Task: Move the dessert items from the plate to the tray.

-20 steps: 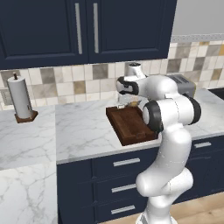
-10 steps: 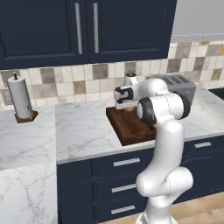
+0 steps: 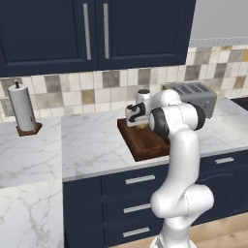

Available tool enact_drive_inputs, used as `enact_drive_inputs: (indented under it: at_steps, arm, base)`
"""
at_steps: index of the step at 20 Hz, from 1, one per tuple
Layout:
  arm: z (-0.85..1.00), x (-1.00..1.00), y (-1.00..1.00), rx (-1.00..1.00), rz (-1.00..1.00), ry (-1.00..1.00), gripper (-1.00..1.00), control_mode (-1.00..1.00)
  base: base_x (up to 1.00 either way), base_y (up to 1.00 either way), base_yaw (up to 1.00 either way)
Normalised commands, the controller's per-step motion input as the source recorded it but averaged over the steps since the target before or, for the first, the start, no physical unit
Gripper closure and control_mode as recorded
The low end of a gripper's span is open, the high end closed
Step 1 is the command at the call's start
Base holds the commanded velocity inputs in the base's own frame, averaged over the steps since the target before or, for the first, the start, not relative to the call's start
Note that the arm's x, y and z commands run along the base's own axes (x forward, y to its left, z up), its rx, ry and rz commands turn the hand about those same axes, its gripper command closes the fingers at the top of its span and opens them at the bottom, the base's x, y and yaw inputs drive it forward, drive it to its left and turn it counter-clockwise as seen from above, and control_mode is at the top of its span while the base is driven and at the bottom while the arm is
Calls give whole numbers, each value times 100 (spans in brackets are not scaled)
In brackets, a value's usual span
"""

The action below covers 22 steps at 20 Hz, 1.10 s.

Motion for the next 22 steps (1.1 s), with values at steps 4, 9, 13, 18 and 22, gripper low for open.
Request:
enact_drive_inputs:
  at_steps: [4, 9, 13, 18, 22]
  arm:
    - [-32, 0, 2, 0, 0, 0, -100, -100]
    - [0, 0, 0, 0, 0, -2, -100, -100]
    - [40, -5, 3, 0, 0, -12, -100, -100]
    - [52, -42, 0, 0, 0, -19, -100, -100]
    - [60, -77, 0, 0, 0, -27, -100, -100]
  base:
    - [0, 0, 0]
    - [0, 0, 0]
    - [0, 0, 0]
    - [0, 0, 0]
    - [0, 0, 0]
